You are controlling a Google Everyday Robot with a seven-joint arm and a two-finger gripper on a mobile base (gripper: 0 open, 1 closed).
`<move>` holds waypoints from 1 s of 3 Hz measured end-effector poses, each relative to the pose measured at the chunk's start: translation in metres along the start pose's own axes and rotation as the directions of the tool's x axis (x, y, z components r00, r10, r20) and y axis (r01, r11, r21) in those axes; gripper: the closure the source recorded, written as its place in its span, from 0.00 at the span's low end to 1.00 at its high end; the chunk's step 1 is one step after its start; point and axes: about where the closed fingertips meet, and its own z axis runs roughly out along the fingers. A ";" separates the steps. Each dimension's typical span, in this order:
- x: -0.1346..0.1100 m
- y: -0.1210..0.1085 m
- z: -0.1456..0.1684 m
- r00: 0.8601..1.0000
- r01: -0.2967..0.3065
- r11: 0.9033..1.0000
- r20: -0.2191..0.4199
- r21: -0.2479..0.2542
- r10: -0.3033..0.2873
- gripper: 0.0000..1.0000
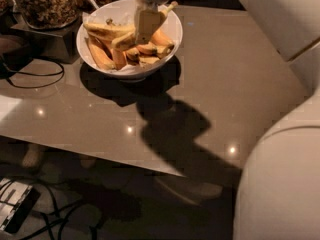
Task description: Pick banana from white bowl
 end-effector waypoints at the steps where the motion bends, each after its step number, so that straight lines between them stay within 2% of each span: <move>1: -0.009 0.016 -0.018 0.997 0.010 1.000 0.075 0.002 -0.010 1.00; 2: -0.016 0.032 -0.041 0.992 0.031 0.999 0.126 0.026 -0.034 1.00; 3: -0.016 0.033 -0.042 0.991 0.030 0.999 0.127 0.027 -0.034 1.00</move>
Offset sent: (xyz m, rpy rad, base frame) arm -0.0770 -0.0048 0.0494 0.1606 -0.0520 0.1052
